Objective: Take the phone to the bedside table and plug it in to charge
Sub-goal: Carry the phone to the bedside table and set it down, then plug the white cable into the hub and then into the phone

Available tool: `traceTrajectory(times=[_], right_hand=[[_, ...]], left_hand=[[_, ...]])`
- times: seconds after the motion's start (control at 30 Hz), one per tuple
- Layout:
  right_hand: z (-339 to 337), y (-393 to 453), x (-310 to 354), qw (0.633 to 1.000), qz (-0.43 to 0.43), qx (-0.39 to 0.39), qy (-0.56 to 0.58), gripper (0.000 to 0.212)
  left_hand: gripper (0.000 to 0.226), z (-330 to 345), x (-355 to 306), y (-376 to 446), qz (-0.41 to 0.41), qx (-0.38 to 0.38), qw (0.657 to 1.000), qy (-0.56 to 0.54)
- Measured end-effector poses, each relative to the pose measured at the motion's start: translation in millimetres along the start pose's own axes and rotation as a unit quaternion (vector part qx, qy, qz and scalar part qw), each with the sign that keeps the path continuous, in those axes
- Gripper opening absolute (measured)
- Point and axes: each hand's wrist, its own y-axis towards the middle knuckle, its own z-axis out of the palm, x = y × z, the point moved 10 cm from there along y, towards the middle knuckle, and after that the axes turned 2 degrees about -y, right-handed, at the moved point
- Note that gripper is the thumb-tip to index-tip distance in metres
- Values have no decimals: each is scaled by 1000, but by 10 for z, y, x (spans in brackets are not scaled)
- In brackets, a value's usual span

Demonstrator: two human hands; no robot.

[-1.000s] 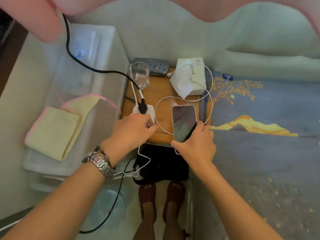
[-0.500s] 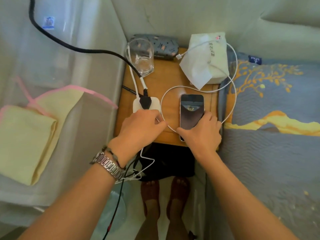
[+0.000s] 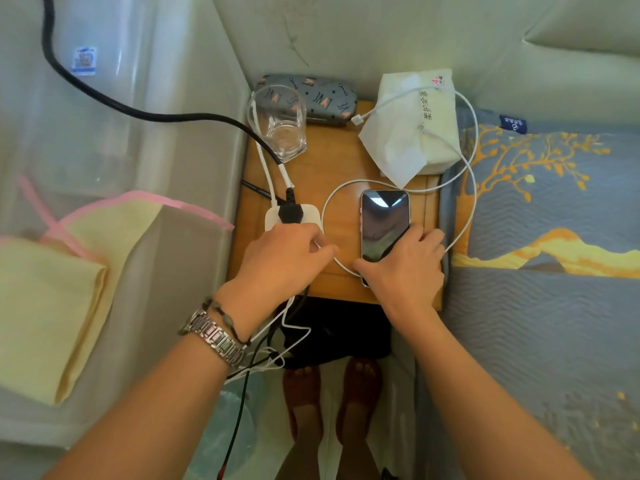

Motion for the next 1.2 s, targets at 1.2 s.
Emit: traceTrajectory(times=[1.2], right_hand=[[-961,1045,-288,977,-80,-54,189,17]], left_hand=[[27,50,-494,257,22,4,1000,-4]])
